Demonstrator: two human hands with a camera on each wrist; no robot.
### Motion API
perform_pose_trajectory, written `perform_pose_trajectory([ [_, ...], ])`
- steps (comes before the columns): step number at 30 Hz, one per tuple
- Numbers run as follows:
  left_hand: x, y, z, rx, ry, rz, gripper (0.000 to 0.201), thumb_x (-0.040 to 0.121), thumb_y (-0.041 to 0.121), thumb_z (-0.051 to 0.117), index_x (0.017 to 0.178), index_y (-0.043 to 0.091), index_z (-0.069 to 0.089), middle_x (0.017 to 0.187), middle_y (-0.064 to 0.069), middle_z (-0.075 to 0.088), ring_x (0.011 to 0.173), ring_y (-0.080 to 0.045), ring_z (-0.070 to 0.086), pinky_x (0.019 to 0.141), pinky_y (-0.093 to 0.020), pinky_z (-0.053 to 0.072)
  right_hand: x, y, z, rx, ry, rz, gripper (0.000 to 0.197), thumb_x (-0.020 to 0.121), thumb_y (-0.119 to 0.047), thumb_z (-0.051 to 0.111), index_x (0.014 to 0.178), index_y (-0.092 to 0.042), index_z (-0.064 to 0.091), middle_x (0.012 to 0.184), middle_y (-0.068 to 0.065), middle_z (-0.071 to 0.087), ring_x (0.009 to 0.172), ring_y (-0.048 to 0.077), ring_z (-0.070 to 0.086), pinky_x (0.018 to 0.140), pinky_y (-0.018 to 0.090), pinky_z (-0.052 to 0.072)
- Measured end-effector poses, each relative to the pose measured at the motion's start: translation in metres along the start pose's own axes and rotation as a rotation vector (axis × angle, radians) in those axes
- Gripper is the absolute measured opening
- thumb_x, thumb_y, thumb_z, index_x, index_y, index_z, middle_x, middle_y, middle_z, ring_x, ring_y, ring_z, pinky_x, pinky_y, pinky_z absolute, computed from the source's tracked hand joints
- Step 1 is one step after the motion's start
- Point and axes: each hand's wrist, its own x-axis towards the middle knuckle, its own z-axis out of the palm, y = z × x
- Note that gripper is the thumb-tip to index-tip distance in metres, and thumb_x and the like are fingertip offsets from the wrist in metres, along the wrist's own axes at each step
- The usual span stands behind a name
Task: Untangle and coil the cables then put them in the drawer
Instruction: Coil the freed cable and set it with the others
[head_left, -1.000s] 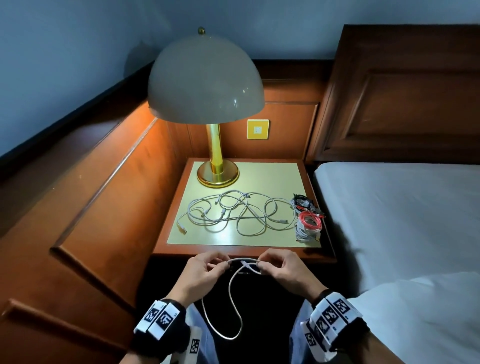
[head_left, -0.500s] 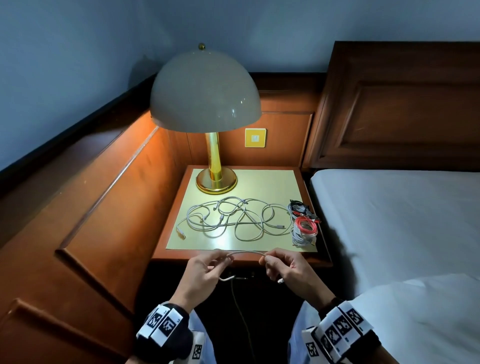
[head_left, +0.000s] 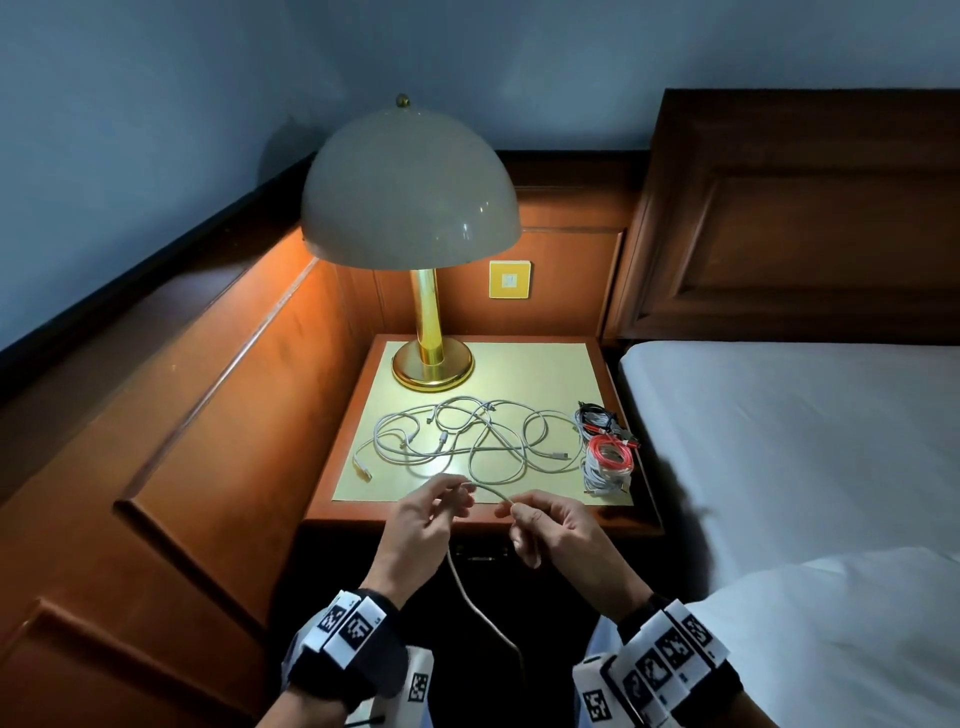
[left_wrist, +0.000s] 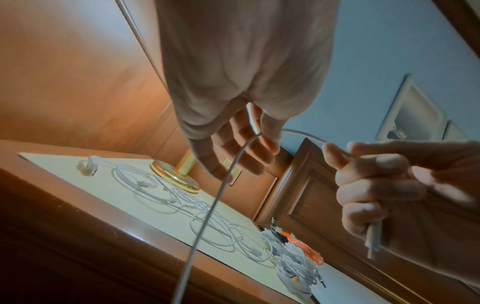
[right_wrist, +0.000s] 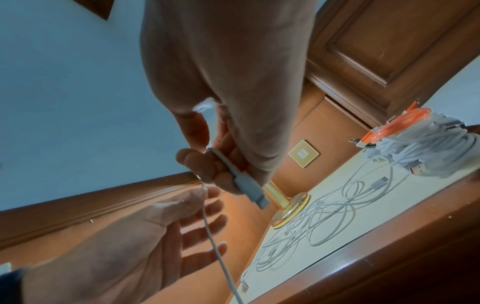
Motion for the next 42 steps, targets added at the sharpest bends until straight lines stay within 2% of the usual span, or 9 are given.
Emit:
perform_pose_trajectory([
  [7,0.003,0.006,0.012,0.124,-0.02,0.129,0.019,0.098,0.029,0.063,0.117,0.027,0.068,0.097,0.007,0.073,0.089,-0.004,0.068,0.075,-0.021,0.057,0.006,-0.006,0.007,-0.013,0.053,-0.033,0.022,0.104,-0.02,0.053,0.1,-0.004,0.068,0.069,0.008,0.062,0.058,0.017,0.055,0.06,0.03,0.04],
  [11,0.006,0.003,0.017,0.245,0.05,0.302,0.017,0.097,0.024,0.064,0.112,0.021,0.072,0.105,0.009,0.073,0.093,-0.002,0.067,0.078,-0.015,0.053,0.008,-0.008,0.007,-0.001,0.034,-0.018,0.025,0.104,-0.022,0.053,0.102,-0.002,0.067,0.07,0.01,0.063,0.057,0.017,0.055,0.058,0.029,0.04],
  [16,0.007,0.004,0.015,0.005,0.074,0.065,0.031,0.092,-0.009,0.057,0.105,0.014,0.074,0.098,0.0,0.075,0.092,-0.011,0.07,0.079,-0.022,0.054,0.001,-0.006,0.001,0.165,-0.051,0.065,0.027,0.107,-0.016,0.046,0.107,-0.001,0.069,0.08,0.014,0.063,0.066,0.02,0.054,0.065,0.027,0.046],
  [23,-0.004,0.012,0.021,0.046,0.034,0.088,0.021,0.1,0.014,0.06,0.113,0.024,0.073,0.105,0.012,0.073,0.092,0.0,0.067,0.076,-0.014,0.05,-0.005,-0.004,0.008,0.2,-0.07,0.083,0.025,0.106,-0.011,0.046,0.11,0.005,0.064,0.081,0.011,0.064,0.064,0.018,0.054,0.06,0.026,0.048],
  [28,-0.013,0.011,0.023,-0.007,-0.047,0.111,0.027,0.098,-0.001,0.056,0.112,0.018,0.07,0.086,0.002,0.072,0.071,-0.014,0.069,0.068,-0.036,0.06,-0.007,-0.004,0.019,0.376,-0.11,0.089,0.021,0.103,-0.013,0.049,0.102,0.004,0.062,0.079,0.015,0.064,0.06,0.019,0.058,0.058,0.026,0.052],
  [31,-0.021,0.012,0.029,-0.2,-0.119,0.012,0.038,0.094,-0.019,0.044,0.107,0.009,0.065,0.062,0.003,0.057,0.047,-0.01,0.055,0.049,-0.026,0.053,-0.009,-0.003,0.024,0.529,-0.133,0.09,0.021,0.097,-0.015,0.053,0.094,0.001,0.066,0.077,0.015,0.064,0.059,0.019,0.06,0.057,0.026,0.053],
  [33,-0.025,0.009,0.032,-0.244,-0.129,-0.014,0.046,0.089,-0.023,0.043,0.1,0.015,0.067,0.064,0.002,0.054,0.051,-0.008,0.053,0.053,-0.02,0.05,-0.009,-0.002,0.026,0.601,-0.135,0.077,0.02,0.096,-0.013,0.056,0.095,0.003,0.068,0.081,0.018,0.065,0.063,0.019,0.062,0.06,0.025,0.054],
  [36,-0.028,0.01,0.035,-0.073,-0.119,-0.064,0.039,0.091,-0.017,0.049,0.084,0.017,0.066,0.071,-0.004,0.06,0.062,-0.003,0.056,0.065,-0.016,0.047,-0.005,-0.001,0.027,0.583,-0.08,0.027,0.024,0.094,-0.012,0.059,0.108,0.007,0.066,0.093,0.02,0.07,0.077,0.022,0.067,0.067,0.028,0.052],
  [42,-0.03,-0.002,0.042,0.084,-0.104,-0.022,0.029,0.103,0.012,0.053,0.076,0.009,0.064,0.063,0.004,0.058,0.054,-0.008,0.05,0.058,-0.023,0.042,0.001,-0.002,0.025,0.567,0.018,-0.056,0.019,0.093,-0.005,0.06,0.106,-0.005,0.073,0.107,0.018,0.074,0.1,0.027,0.071,0.069,0.033,0.058],
])
